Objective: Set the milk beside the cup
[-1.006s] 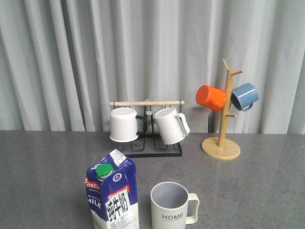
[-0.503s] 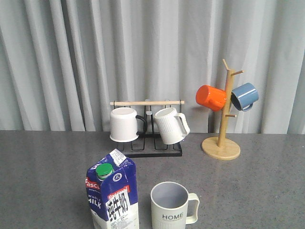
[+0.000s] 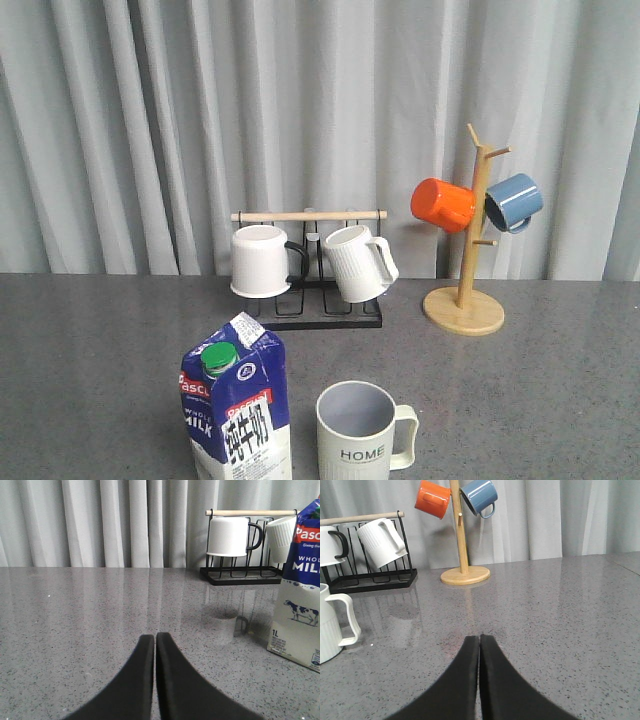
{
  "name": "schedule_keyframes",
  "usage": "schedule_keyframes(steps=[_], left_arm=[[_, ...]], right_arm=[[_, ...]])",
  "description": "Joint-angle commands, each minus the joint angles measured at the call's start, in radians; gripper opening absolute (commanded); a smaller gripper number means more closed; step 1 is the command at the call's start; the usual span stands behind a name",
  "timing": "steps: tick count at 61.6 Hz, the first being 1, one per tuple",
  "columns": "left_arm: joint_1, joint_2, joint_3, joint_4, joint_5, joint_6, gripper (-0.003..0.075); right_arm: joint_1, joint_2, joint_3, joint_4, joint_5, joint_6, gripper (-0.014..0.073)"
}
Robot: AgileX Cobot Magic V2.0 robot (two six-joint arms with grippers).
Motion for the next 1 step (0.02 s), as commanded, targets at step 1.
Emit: schedule_keyframes(steps=[1], left_arm=[[0.002,-0.003,0.02,-0.001,-0.076,-0.009,-0.0007]], right_arm=[[-0.005,-0.01,0.009,0.0,-0.074,0.002,-0.0005]])
